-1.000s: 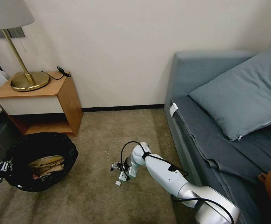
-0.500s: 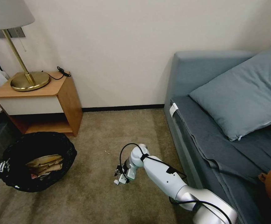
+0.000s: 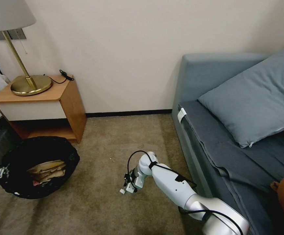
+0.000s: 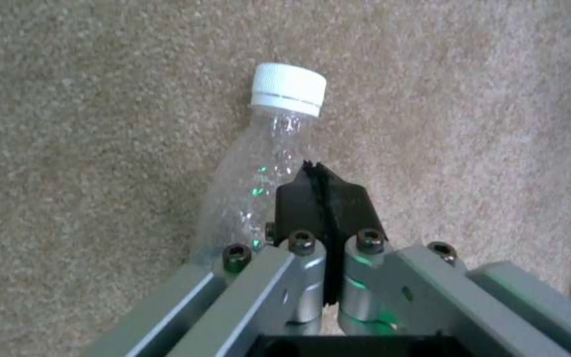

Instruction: Pick up the trash bin, then pick up the garbage on the floor and place it into the trash bin.

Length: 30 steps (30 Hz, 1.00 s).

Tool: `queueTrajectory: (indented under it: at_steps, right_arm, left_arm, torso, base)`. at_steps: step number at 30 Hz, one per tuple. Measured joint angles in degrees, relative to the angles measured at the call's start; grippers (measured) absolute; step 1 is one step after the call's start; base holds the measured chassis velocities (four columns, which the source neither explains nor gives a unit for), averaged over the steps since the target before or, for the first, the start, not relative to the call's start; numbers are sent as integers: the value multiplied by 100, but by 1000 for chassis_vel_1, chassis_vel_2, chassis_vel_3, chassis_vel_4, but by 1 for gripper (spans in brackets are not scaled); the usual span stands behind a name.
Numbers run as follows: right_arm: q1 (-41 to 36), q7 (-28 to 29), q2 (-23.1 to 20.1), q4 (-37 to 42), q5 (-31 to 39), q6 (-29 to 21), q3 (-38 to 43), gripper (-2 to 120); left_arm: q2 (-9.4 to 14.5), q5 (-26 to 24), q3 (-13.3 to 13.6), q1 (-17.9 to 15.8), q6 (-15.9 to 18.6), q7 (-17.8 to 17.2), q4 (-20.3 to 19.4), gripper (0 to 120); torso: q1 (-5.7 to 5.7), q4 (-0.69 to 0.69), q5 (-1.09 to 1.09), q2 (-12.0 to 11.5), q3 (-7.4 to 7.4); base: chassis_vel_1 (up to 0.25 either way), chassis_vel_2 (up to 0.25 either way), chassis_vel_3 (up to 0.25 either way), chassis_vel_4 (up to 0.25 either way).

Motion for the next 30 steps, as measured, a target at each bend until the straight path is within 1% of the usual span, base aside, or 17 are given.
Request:
queueTrajectory:
  at_steps: [1,2,4,5,7,12,17,18,19,21,22,23,25,26,28,29,30]
  right_arm:
    - [15,-8,-12,18,23,5,-3,0]
    - [15,-8,-12,18,23,5,-3,0]
    - [61,-79,-46,80,57,12,-12,0]
    - [61,-79,-46,80,57,12,-12,0]
    - [100,-133,-53,109,82,16,-7,0]
    - [130,-162,-39,105,115,15,-3,0]
    - [118,-174,-27,148,85,14,17,1]
    - [116,-185,-29,151,68,7,17,8]
    - [116,-185,-29,151,68,7,17,8]
    - [117,-224,-30,148,45,-3,22,17]
    - [117,-224,-30,148,45,-3,22,17]
    - [118,-260,-30,147,28,-7,23,22]
    - [133,-354,-22,133,2,-16,24,42]
    - [133,-354,-22,133,2,-16,24,42]
    - [134,-358,-8,100,-9,-31,24,51]
    - [134,-358,-8,100,-9,-31,24,51]
    - [135,-358,-1,85,-16,-40,24,58]
  left_arm:
    - [50,77,-94,21,-1,74,101,5]
    - [50,77,-94,21,-1,74,101,5]
    - [135,571,-225,47,-131,374,372,5]
    - [135,571,-225,47,-131,374,372,5]
    - [134,820,-219,48,-266,500,508,5]
    - [34,1010,-122,27,-391,691,594,5]
    - [-10,1026,-76,24,-440,727,587,5]
    - [-16,1000,-65,24,-440,732,566,5]
    - [-16,1000,-65,24,-440,732,566,5]
    - [-16,958,-57,22,-440,751,551,5]
    - [-16,958,-57,22,-440,751,551,5]
    - [-16,944,-55,22,-441,757,551,5]
    - [-24,898,-41,22,-463,755,551,5]
    - [-24,898,-41,22,-463,755,551,5]
    - [-34,874,-32,24,-463,757,527,5]
    - [-34,874,-32,24,-463,757,527,5]
    - [-39,854,-31,29,-463,758,496,5]
  torso:
    - [0,0,0,0,0]
    - [0,0,0,0,0]
    - [0,0,2,1,0]
    - [0,0,2,1,0]
    - [0,0,1,1,0]
    - [0,-1,-1,1,0]
    - [0,-1,1,1,0]
    - [0,0,1,1,0]
    - [0,0,1,1,0]
    - [0,-2,2,1,0]
    - [0,-2,2,1,0]
    - [0,-2,1,1,0]
    - [0,-1,2,1,0]
    - [0,-1,2,1,0]
    - [0,-1,1,1,0]
    - [0,-1,1,1,0]
    - [0,-1,1,1,0]
  base:
    - [0,0,0,0]
    - [0,0,0,0]
    - [0,0,0,0]
    - [0,0,0,0]
    - [0,0,0,0]
    - [0,0,0,0]
    - [0,0,0,0]
    - [0,0,0,0]
    - [0,0,0,0]
    - [0,0,0,0]
    - [0,0,0,0]
    - [0,0,0,0]
    - [0,0,0,0]
    - [0,0,0,0]
    - [0,0,0,0]
    - [0,0,0,0]
    - [0,0,0,0]
